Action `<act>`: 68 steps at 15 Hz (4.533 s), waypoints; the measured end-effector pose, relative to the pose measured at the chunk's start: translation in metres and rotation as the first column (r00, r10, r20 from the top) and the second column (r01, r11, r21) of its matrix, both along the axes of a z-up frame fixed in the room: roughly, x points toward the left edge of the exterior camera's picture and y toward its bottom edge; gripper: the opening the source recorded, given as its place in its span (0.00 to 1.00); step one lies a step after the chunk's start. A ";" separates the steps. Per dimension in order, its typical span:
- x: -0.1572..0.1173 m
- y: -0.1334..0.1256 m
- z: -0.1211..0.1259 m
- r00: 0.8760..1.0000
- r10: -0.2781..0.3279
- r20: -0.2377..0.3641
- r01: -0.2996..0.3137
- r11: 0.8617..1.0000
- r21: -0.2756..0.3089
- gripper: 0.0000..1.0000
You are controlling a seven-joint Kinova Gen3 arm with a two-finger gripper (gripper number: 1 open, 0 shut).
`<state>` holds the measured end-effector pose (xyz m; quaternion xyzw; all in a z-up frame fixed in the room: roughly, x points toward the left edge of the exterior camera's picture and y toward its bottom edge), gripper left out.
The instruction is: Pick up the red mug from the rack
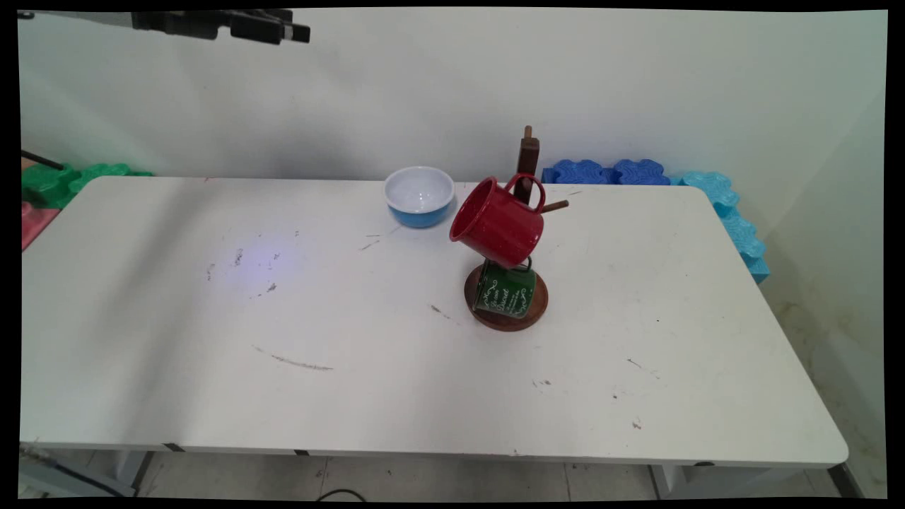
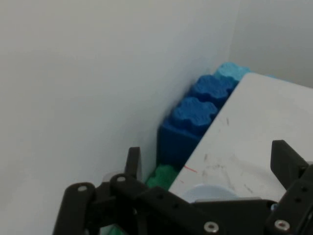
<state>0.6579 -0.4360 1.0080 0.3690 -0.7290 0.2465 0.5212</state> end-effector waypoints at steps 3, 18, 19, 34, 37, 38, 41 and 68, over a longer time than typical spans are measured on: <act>-0.005 0.005 -0.006 0.999 -0.031 0.014 0.031 0.999 0.023 1.00; -0.064 0.048 -0.034 0.970 -0.242 -0.005 0.239 0.956 0.168 1.00; -0.067 0.050 -0.035 0.968 -0.250 -0.007 0.247 0.953 0.173 1.00; -0.140 0.070 -0.050 0.892 -0.451 -0.017 0.441 0.863 0.248 1.00; -0.156 0.068 -0.054 0.871 -0.491 -0.003 0.477 0.844 0.245 1.00; -0.162 0.067 -0.056 0.864 -0.503 0.003 0.488 0.839 0.242 1.00; -0.180 0.062 -0.060 0.847 -0.531 0.019 0.513 0.827 0.231 1.00; -0.278 0.018 -0.086 0.832 -0.553 0.037 0.535 0.819 0.210 1.00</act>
